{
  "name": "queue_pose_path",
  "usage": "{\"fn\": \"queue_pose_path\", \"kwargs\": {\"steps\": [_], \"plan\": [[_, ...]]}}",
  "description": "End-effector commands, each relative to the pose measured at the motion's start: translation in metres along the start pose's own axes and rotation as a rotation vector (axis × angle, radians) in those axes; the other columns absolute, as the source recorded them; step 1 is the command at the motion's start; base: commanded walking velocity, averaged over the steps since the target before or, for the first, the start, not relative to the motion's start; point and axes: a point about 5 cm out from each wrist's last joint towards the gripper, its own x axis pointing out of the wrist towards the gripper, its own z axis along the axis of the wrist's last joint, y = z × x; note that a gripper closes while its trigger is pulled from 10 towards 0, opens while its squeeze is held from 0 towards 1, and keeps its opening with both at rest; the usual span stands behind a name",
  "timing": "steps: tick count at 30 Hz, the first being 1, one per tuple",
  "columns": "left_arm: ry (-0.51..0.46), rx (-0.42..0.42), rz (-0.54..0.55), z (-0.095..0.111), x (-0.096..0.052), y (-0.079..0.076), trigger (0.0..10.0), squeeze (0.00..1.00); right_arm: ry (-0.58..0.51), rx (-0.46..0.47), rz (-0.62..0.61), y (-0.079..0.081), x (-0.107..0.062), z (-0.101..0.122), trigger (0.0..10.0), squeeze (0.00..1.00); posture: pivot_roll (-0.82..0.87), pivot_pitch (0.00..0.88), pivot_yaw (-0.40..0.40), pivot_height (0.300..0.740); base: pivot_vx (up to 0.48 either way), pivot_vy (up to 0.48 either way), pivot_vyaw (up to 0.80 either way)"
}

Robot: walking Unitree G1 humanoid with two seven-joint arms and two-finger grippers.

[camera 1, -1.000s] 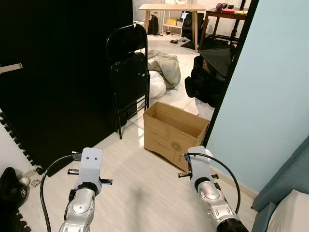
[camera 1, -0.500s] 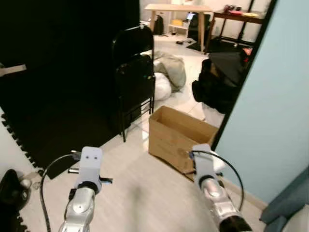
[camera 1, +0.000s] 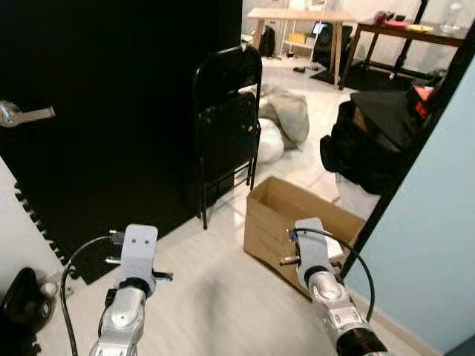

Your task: Clean up the room

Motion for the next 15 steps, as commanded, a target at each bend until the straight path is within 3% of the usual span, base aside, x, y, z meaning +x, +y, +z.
{"fn": "queue_pose_path", "kwargs": {"steps": [1, 11, 15], "plan": [[0.005, -0.003, -0.01, -0.0003, -0.0003, -0.0028, 10.0, 0.0, 0.032, 0.005, -0.024, -0.0085, -0.0019, -0.008, 10.0, 0.0, 0.06, 0.044, 0.006, 0.74, 0.337, 0.0, -0.8], [0.005, -0.006, -0.015, 0.0005, 0.0011, -0.0046, 10.0, 0.0, 0.036, 0.008, -0.032, -0.0104, -0.0017, -0.0086, 10.0, 0.0, 0.06, 0.045, 0.006, 0.74, 0.331, 0.0, -0.8], [0.006, -0.006, -0.014, 0.0005, 0.0009, -0.0032, 10.0, 0.0, 0.036, 0.008, -0.031, -0.0095, -0.0018, -0.0086, 10.0, 0.0, 0.07, 0.046, 0.005, 0.74, 0.326, 0.0, 0.0]]}}
